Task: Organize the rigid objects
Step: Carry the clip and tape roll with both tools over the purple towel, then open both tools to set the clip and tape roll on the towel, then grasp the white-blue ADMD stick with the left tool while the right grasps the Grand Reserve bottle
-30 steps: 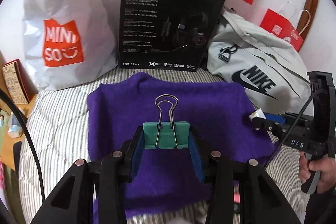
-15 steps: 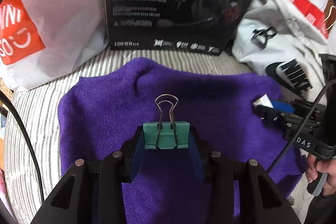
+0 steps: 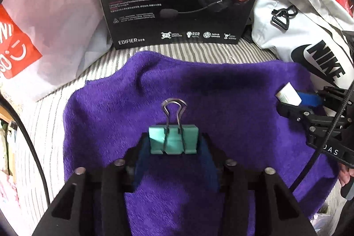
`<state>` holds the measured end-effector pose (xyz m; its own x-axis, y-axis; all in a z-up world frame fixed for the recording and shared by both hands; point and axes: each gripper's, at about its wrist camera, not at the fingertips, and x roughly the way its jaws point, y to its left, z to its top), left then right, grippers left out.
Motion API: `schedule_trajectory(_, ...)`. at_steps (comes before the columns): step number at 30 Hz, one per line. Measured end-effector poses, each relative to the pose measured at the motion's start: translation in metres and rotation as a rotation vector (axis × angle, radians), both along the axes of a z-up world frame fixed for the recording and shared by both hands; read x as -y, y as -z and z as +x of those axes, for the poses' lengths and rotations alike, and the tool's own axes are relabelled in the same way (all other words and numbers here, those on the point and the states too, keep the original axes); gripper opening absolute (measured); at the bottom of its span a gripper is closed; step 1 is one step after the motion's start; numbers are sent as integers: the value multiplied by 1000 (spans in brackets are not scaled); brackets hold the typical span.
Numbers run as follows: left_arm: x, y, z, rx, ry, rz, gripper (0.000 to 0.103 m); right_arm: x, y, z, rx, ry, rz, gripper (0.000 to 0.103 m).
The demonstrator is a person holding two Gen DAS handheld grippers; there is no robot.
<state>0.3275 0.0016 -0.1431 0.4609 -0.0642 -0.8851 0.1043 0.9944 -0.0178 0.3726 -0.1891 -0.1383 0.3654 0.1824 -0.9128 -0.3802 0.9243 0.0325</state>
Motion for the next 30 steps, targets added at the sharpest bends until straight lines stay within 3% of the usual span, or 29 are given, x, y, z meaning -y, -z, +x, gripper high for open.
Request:
schedule_trajectory(1, 0, 1, -1, -5, -1, -2, 59, 1, 0, -1, -5, 4, -1, 41)
schedule_trajectory(3, 0, 2, -5, -12, -1, 4, 64, 3, 0, -3, -17, 7, 4, 50)
schedule_trajectory(6, -2, 2, -15, -15, -16, 25, 64, 7, -6, -12, -21, 6, 13, 50)
schedule_trajectory(9, -10, -7, -31, -11, -49, -15, 64, 13, -22, -28, -7, 18, 50, 50)
schedule_trajectory(15, -19, -47, -98, 56, -56, -74, 64, 29, -59, -80, 26, 47, 80, 50)
schedule_trajectory(19, -25, -55, -144, 69, -82, -115, 64, 50, -84, -126, 46, 56, 128, 51)
schedule_trajectory(25, -21, -33, -186, 2, -151, -149, 64, 70, -92, -188, 65, 117, 140, 57)
schedule_trajectory(30, -10, -13, -189, -53, -165, -163, 64, 77, -85, -217, 23, 141, 193, 57)
